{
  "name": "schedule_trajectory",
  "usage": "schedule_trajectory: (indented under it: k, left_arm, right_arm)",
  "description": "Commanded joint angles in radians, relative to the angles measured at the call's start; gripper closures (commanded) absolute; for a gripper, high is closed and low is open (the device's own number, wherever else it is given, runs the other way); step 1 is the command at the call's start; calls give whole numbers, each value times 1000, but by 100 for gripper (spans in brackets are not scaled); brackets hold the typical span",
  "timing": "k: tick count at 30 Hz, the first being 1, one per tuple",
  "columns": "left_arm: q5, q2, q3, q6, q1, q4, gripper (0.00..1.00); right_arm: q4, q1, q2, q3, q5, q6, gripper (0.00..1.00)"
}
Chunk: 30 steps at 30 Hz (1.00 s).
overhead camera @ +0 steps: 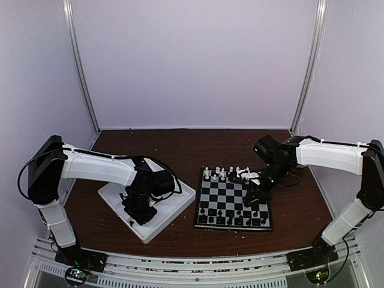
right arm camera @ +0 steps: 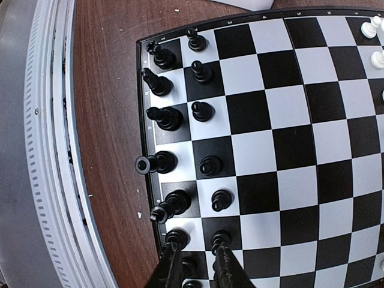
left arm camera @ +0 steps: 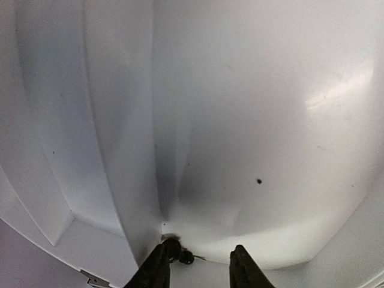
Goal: Set up the chess pieces on the board
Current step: Adjust the pawn in the storage box.
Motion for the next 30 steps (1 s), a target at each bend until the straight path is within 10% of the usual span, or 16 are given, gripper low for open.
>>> schedule_trajectory:
  k: [1, 14, 30]
  left_arm:
    - [-5, -27, 36, -37, 7, -52, 64]
    - [-51, 58, 91, 69, 1, -194, 86]
    - [172, 108, 30, -11, -8, -49, 61]
  right_arm:
    - [-10, -6, 14, -1, -15, -14, 79]
    - [-9, -6, 14, -5, -12, -22, 79]
    - [-9, -6, 13, -11, -5, -26, 79]
